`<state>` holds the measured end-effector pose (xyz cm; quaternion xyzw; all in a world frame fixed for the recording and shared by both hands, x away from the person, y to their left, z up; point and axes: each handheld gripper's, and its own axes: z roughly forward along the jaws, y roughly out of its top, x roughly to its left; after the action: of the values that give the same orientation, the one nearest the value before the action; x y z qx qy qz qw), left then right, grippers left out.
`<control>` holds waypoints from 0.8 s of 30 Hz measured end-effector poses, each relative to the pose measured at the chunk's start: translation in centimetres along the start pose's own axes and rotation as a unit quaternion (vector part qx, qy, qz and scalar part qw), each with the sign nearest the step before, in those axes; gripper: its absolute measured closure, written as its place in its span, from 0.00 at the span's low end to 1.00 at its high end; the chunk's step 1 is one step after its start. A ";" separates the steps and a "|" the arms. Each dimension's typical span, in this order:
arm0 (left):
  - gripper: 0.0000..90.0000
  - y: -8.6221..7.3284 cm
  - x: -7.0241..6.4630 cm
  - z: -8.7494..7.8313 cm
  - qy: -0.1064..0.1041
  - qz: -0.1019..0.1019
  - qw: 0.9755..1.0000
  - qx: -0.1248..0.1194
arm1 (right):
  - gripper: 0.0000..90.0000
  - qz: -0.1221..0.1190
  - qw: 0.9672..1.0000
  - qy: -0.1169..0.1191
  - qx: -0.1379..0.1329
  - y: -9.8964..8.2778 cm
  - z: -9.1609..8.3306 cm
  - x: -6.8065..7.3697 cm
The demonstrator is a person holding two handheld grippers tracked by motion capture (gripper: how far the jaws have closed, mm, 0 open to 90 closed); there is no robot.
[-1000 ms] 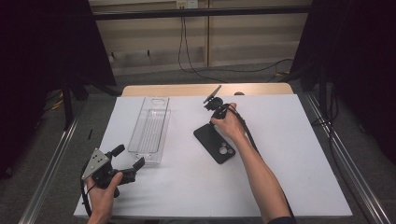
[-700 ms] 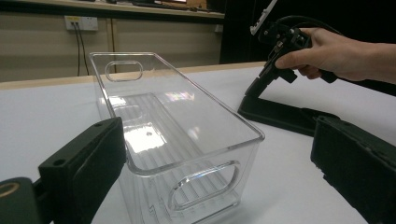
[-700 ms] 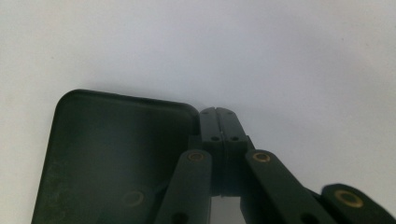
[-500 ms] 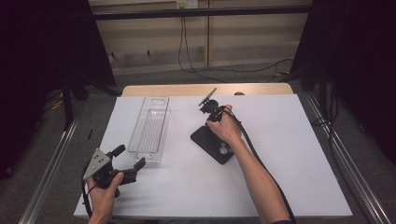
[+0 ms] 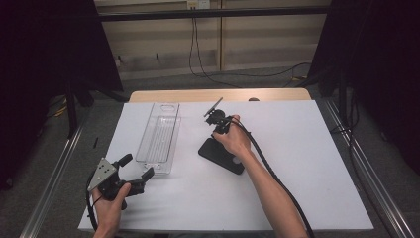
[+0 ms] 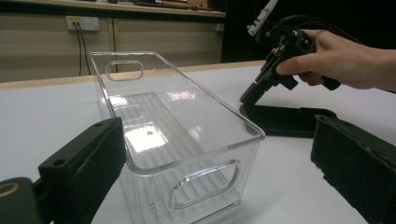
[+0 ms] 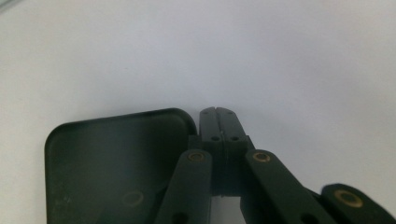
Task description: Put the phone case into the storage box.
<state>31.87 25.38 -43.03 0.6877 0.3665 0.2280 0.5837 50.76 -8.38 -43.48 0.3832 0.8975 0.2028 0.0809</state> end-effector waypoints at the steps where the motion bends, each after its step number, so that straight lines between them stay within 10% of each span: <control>1: 0.04 0.0 0.0 0.0 0.000 0.000 1.000 0.000 | 1.00 0.000 1.000 0.000 0.000 0.0 0.0 0.0; 24: 0.04 0.0 -0.1 0.1 -0.003 -0.003 1.000 0.001 | 1.00 -0.005 0.999 0.027 -0.028 0.4 0.5 2.4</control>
<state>31.86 25.27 -43.07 0.6877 0.3673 0.2242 0.5847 49.51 -6.25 -43.75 0.3706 0.8951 0.2382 0.0684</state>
